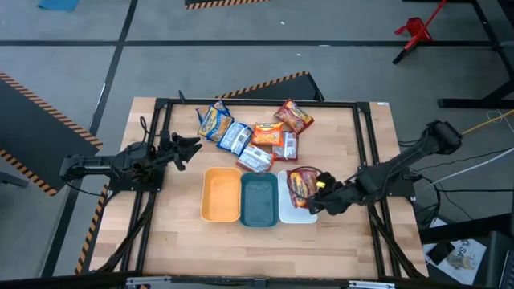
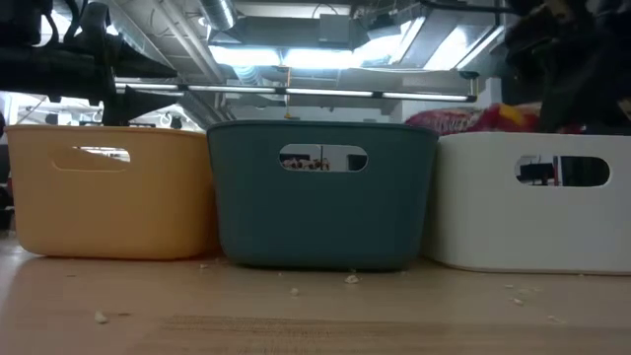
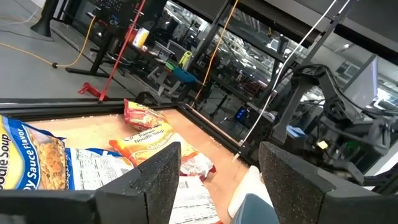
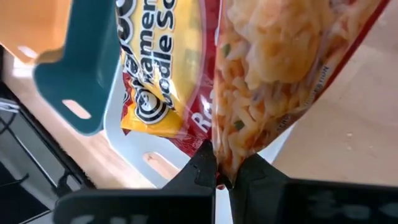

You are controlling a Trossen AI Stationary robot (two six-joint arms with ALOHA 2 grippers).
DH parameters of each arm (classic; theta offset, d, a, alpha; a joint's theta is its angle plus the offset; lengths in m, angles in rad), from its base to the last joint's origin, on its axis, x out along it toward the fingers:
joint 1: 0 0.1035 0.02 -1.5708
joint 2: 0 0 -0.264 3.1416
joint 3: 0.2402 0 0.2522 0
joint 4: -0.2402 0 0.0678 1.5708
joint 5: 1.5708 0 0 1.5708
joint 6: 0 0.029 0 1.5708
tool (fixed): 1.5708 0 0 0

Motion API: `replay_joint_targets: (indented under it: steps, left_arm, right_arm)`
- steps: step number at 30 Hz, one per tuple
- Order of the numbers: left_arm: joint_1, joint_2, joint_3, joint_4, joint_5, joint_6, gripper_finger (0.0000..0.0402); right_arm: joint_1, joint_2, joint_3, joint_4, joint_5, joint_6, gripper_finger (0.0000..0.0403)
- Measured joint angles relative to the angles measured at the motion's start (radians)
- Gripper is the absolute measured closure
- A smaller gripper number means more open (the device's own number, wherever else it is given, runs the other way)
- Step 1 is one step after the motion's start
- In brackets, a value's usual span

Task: Sort Maruchan noodles
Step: Put the center red noodle pack into the white bin

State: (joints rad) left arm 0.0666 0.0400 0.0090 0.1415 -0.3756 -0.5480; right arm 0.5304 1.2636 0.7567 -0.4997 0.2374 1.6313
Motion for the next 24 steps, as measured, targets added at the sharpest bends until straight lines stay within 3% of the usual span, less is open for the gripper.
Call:
replay_joint_targets:
  steps: [24]
  left_arm:
    - [0.000,0.000,0.000,0.000,0.003,0.000,0.0189]
  right_arm:
    - [-0.001,0.123,0.000,0.099,-0.064,0.069,0.0399]
